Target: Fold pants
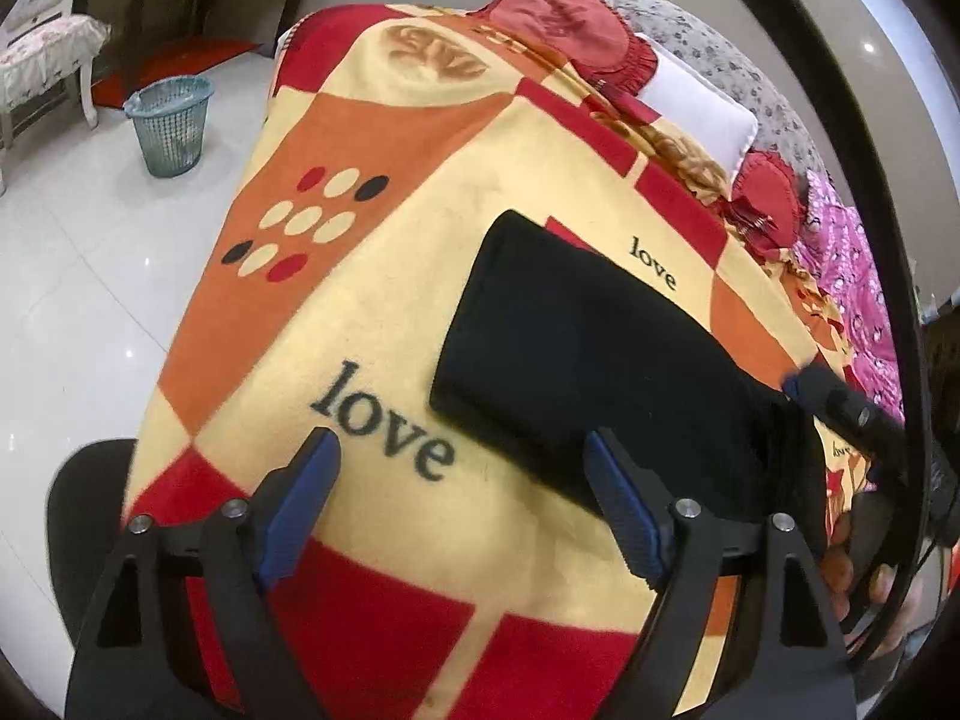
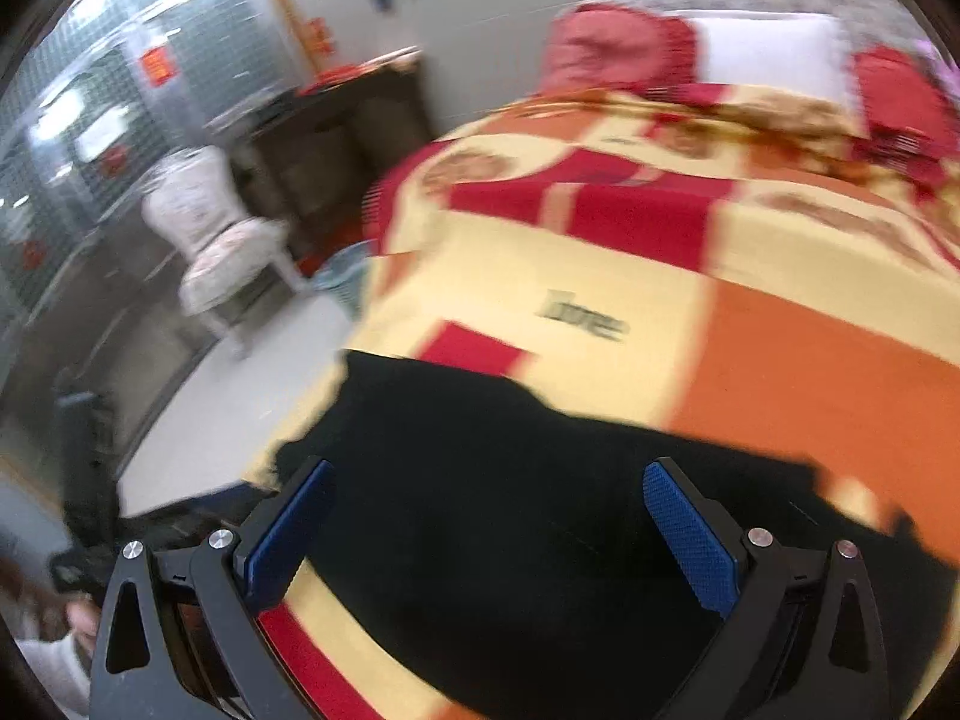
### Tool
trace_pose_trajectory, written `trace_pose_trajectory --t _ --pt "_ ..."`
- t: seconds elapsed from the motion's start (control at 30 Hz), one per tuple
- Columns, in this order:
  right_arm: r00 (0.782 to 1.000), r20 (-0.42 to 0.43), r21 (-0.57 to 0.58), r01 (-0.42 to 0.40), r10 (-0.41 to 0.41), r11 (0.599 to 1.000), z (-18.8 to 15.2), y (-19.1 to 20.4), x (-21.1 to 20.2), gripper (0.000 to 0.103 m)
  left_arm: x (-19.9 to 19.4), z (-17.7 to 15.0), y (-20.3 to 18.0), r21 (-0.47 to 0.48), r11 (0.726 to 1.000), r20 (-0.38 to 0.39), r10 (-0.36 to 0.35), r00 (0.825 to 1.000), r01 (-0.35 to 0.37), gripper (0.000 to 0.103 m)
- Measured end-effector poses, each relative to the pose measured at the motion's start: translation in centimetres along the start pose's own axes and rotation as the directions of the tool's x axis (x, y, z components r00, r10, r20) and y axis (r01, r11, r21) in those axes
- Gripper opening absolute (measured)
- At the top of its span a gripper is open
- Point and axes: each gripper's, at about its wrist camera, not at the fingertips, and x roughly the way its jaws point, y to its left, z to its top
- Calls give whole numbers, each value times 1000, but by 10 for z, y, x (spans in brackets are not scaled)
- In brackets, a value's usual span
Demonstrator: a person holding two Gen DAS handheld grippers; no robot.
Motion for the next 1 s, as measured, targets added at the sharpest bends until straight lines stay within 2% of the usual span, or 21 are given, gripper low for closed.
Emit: trace_pose_trajectory --t 0.07,0.13,0.3,0.4,0.43,0.47,0.5,0.53,0.6,0.63,0.77,0.83,0.87,1.0 --pt "999 -30 -41 -23 22 999 13 14 23 103 2 0 -7 4 1000 15 -15 1000 15 86" --pt "998 -62 -99 3 -10 995 25 27 49 103 7 4 -9 1 999 6 -34 999 34 88" --pt "989 -122 -181 65 -88 981 40 37 100 103 14 7 -16 6 999 44 -53 998 52 90" --pt "978 -185 -197 59 -97 979 35 34 121 94 17 9 -16 2 997 81 -72 994 72 90" --pt "980 -176 -204 57 -94 977 33 34 123 90 19 10 -17 10 997 88 -82 993 81 78" --pt "985 -152 -211 48 -81 976 32 34 121 81 20 11 -19 27 997 86 -78 993 76 50" --pt "987 -147 -205 31 -62 978 32 34 119 76 22 12 -22 51 997 82 -56 995 52 39" --pt "987 -149 -191 21 -51 981 32 32 116 72 25 15 -22 63 996 75 -67 995 63 32" --pt "989 -148 -146 10 -32 989 33 25 113 68 23 17 -21 46 995 64 -88 994 86 26" --pt "989 -149 -120 3 -21 993 34 20 110 67 21 18 -22 48 994 63 -104 993 101 20" --pt "986 -163 64 -13 23 998 36 -7 83 73 -5 21 -41 102 976 103 -201 974 191 16" --pt "994 -97 126 -28 41 992 34 -23 52 75 -16 23 -56 142 957 108 -269 957 253 15" --pt "998 -49 149 -26 34 989 32 -32 29 79 -22 22 -67 170 943 109 -306 946 286 15" --pt "996 81 236 6 -25 972 15 -62 -51 88 -27 12 -115 275 879 65 -422 904 390 15"
